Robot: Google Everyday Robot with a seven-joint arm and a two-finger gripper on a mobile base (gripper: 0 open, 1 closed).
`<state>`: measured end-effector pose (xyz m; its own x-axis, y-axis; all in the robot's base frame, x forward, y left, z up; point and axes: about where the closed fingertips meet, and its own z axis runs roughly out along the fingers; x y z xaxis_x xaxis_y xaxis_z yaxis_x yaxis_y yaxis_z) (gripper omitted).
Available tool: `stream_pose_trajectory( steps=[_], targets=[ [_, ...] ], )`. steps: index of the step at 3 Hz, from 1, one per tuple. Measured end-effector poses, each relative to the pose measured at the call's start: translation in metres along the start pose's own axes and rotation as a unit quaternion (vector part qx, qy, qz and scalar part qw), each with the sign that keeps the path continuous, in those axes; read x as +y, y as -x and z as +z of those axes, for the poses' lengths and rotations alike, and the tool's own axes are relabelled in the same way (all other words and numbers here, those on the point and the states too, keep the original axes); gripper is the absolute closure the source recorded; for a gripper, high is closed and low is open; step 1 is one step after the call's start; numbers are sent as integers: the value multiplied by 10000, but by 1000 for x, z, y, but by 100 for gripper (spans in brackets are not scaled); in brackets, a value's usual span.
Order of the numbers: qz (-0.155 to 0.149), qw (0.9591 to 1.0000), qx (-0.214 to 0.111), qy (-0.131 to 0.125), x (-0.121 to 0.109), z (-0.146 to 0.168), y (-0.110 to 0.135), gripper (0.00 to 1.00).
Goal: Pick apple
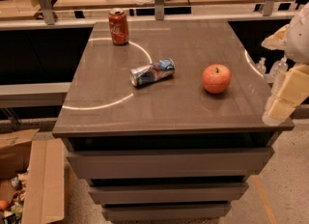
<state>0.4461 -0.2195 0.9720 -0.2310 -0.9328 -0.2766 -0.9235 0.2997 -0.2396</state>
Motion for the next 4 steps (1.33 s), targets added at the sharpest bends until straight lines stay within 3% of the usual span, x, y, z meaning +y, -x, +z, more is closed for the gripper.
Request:
stream_pose_trajectory(
  steps=[1, 2, 3, 4],
  targets=[
    [534, 9928, -1068, 39, -28, 29, -11, 0],
    [687, 9777, -1982, 105, -53, 55, -13, 0],
    [561, 9555, -2872, 377, -71, 90, 2, 0],
    [345, 9417, -3296, 576, -76, 113, 13, 0]
  ],
)
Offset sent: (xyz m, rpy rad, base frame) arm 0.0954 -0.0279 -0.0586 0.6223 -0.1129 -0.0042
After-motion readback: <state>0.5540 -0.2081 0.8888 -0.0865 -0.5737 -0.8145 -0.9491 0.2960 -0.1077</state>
